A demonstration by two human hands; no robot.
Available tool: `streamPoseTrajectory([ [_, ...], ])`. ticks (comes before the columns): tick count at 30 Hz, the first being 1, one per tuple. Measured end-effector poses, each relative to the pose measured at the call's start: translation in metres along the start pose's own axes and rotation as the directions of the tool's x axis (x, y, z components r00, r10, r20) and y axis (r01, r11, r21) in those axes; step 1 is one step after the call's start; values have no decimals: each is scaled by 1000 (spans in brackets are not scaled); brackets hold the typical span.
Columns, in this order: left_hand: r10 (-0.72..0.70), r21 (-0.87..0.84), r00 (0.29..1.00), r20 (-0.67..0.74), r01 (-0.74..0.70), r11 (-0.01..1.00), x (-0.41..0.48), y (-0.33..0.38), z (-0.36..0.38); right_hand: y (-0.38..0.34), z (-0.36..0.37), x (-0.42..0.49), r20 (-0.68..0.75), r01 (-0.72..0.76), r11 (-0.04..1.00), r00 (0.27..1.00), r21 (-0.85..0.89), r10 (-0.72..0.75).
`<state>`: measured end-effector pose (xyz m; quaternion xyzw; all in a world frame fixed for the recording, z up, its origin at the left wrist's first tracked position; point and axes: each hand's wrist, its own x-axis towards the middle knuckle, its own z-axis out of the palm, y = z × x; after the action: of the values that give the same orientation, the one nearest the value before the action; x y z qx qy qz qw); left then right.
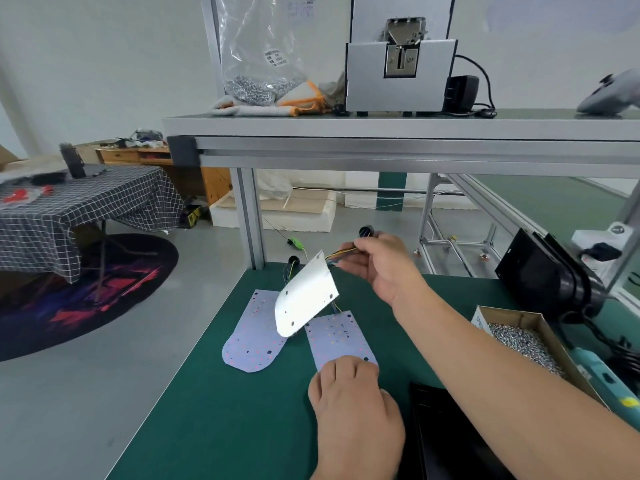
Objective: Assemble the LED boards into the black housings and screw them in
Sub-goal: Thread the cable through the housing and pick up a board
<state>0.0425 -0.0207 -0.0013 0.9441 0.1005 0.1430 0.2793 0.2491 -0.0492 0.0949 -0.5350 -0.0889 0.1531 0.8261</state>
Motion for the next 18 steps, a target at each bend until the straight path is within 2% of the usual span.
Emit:
streamPoseTrajectory([
  [3, 29, -5, 996, -87, -29, 1000, -1, 0, 3, -9, -13, -18, -20, 31, 998, 999, 53, -30],
  [6, 19, 16, 1000, -17, -19, 1000, -2, -1, 2, -16, -29, -39, -48, 59, 994, 997, 96, -54],
  [12, 25, 26, 1000, -1, -25, 999, -2, 3, -1, -36, -51, -86, -44, 138, 977, 990, 162, -133],
  [16, 0, -122, 1000, -30, -4, 993, -5, 0, 0, -55, -53, -117, -12, 189, 959, 981, 210, -191],
  [18, -99, -292, 994, 40, 107, 950, -3, 4, -5, -64, -55, -132, -5, 212, 954, 976, 214, -216],
])
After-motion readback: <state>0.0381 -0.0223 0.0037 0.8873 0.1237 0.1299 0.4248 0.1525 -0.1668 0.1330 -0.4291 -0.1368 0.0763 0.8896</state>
